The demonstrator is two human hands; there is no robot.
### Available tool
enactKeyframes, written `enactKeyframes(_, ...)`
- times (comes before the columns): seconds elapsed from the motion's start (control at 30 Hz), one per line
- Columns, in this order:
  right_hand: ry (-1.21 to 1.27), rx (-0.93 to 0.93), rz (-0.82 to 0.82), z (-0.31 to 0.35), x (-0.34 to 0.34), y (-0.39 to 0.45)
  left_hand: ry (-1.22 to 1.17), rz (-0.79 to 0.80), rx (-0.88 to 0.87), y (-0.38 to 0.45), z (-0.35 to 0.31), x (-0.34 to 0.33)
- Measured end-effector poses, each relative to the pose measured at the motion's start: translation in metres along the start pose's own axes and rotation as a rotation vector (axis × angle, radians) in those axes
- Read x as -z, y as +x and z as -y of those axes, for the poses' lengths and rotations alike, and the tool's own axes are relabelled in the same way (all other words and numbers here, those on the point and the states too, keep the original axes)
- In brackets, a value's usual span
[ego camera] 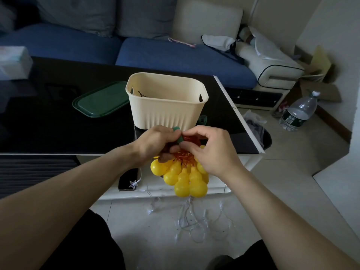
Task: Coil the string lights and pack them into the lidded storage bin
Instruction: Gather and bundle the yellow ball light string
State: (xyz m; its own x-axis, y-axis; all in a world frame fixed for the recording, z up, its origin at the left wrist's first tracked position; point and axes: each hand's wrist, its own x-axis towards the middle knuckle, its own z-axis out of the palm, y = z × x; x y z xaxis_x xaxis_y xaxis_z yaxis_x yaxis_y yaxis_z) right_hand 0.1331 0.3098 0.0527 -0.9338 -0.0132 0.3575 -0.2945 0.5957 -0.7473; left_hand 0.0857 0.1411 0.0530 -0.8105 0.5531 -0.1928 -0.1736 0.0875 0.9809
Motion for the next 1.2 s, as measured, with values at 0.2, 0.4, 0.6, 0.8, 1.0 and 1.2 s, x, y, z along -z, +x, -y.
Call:
enactKeyframes(0.2,-0.126,0.235,-0.176,0.006,-0.008,0.007,-0.148,-0.067,0.024,0.004,-0.004,-0.001)
enactKeyframes(0.4,-0.125,0.302,-0.217,0.004,-0.014,0.006,-0.246,0.009,0.057,0.000,-0.010,0.009)
enactKeyframes(0.6,-0.133,0.313,-0.244,0.003,-0.014,0.005,-0.223,-0.065,0.029,0.002,-0.008,0.007)
enactKeyframes(0.8,-0.084,0.239,-0.255,0.005,-0.010,0.006,-0.028,-0.216,-0.111,0.002,-0.009,-0.002)
enactKeyframes(1.0,-0.080,0.235,-0.266,-0.001,-0.005,0.006,0.201,-0.172,-0.061,0.005,-0.016,-0.002)
enactKeyframes(1.2,-0.152,0.348,-0.285,-0.011,-0.005,0.006,0.377,-0.095,-0.024,0.004,-0.019,0.004)
